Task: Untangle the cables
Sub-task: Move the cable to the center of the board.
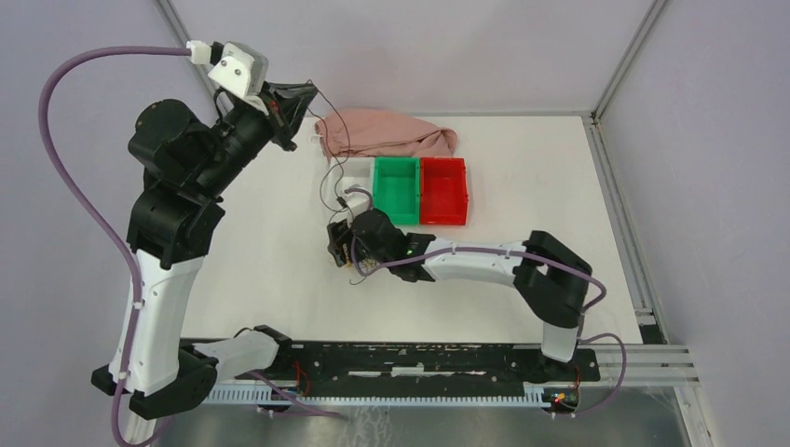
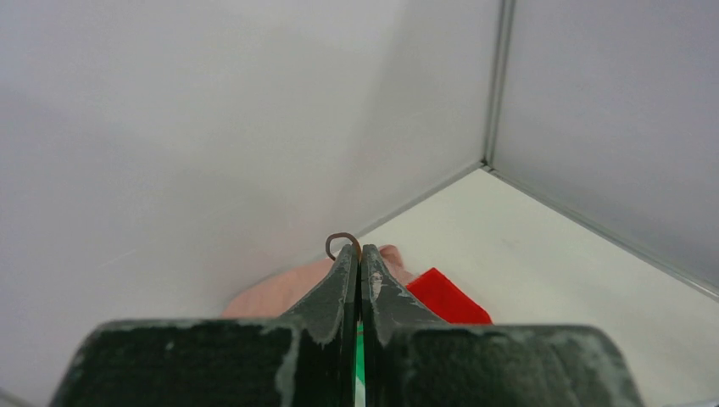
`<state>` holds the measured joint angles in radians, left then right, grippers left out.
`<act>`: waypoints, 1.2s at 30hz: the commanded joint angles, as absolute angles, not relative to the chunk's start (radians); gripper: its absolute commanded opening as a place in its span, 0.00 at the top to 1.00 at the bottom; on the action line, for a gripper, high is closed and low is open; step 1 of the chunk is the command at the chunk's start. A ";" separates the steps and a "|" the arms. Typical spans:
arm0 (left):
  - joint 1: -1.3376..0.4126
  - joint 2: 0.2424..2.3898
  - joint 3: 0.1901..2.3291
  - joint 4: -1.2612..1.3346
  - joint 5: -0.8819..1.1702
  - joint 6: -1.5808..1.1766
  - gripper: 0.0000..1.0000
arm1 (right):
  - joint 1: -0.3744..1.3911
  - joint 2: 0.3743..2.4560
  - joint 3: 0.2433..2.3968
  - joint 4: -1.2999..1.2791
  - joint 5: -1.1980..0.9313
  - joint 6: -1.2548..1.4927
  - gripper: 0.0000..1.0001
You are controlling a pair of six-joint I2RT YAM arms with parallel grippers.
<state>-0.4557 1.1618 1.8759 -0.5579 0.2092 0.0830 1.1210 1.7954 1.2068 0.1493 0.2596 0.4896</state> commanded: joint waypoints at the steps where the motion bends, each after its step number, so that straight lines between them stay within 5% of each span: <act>1: -0.454 1.110 1.847 -0.439 0.049 0.199 0.97 | 1.115 1.921 1.355 0.089 0.239 0.451 0.27; 10: -0.453 1.097 1.846 -0.439 -0.029 0.250 0.97 | 1.085 1.981 1.264 0.110 0.210 0.502 0.30; 22: -0.453 1.122 1.790 -0.408 -0.026 0.222 0.97 | 1.085 1.676 0.773 0.284 0.270 0.618 0.41; 36: -0.453 1.126 1.508 -0.300 0.049 0.234 0.97 | 1.086 1.405 0.773 0.180 0.265 0.589 0.21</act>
<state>-0.4557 1.1294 1.5574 -0.3847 0.0097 0.2047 1.0843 1.4723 0.7296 0.1970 0.2623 0.5961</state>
